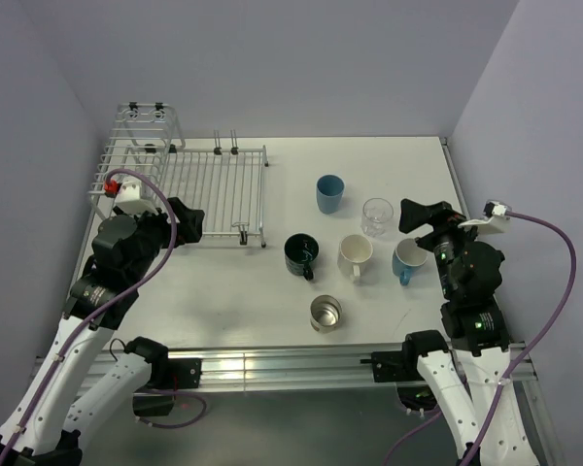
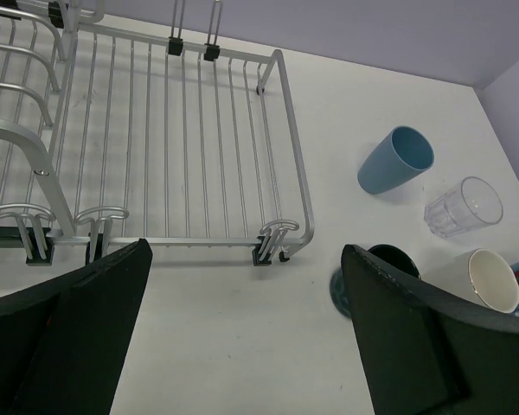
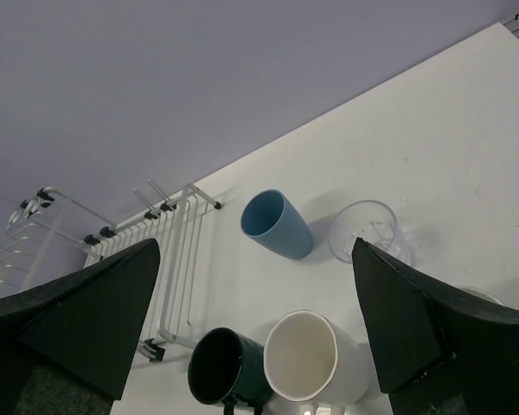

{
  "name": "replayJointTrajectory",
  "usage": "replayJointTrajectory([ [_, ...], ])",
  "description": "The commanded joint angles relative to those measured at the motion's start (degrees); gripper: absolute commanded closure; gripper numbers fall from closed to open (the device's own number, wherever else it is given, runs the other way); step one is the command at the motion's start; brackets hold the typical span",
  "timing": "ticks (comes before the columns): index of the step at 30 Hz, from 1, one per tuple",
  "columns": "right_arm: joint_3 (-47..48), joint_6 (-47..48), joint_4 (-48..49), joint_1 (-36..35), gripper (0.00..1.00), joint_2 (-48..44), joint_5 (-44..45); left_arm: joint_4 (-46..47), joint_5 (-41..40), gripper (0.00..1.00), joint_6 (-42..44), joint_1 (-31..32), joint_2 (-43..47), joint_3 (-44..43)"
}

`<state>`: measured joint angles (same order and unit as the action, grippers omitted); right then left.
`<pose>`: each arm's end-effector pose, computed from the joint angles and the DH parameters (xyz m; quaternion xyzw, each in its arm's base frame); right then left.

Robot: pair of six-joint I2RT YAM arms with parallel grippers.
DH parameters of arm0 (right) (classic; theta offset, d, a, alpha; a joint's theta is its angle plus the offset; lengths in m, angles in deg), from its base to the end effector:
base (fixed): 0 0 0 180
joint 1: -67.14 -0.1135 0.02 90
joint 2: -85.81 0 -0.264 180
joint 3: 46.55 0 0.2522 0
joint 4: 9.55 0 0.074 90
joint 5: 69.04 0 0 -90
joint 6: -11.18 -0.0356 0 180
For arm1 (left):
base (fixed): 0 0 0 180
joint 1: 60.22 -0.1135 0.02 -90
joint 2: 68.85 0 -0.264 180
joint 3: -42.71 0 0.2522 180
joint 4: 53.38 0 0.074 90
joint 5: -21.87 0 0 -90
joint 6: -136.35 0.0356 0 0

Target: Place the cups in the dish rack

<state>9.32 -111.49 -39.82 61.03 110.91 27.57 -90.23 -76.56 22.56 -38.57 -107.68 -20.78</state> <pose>0.1068 0.0073 0.3555 0.2013 0.6746 0.1971 0.6823 0.1416 -0.0506 0.3612 -0.0606 0.7751 -0.1891 0.5998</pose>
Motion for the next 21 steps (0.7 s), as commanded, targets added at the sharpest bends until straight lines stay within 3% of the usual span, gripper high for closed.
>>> replayJointTrajectory([
  [1, 2.5, 1.0, -0.4, 0.3, 0.0, -0.8, 0.9, 2.4, 0.1, 0.01, -0.6, -0.2, 0.2, -0.4],
  [9, 3.1, 1.1, -1.4, 0.3, 0.0, -0.5, 1.1, 2.8, 2.0, 0.01, -0.5, -0.2, -0.2, -0.3],
  [15, 4.1, 1.2, -3.3, 0.4, 0.0, 0.6, 0.6, 3.4, 7.9, 0.01, 0.6, -0.1, -2.7, -0.4],
  [18, 3.9, 1.1, -3.4, 0.3, 0.0, 0.4, -0.5, 3.3, 9.3, 0.01, 1.0, 1.6, -4.5, -1.0],
  [21, 4.0, 1.4, -3.3, 0.4, 0.0, 0.6, -1.5, 1.9, 5.9, 0.01, 1.7, 7.6, -7.5, -2.8],
])
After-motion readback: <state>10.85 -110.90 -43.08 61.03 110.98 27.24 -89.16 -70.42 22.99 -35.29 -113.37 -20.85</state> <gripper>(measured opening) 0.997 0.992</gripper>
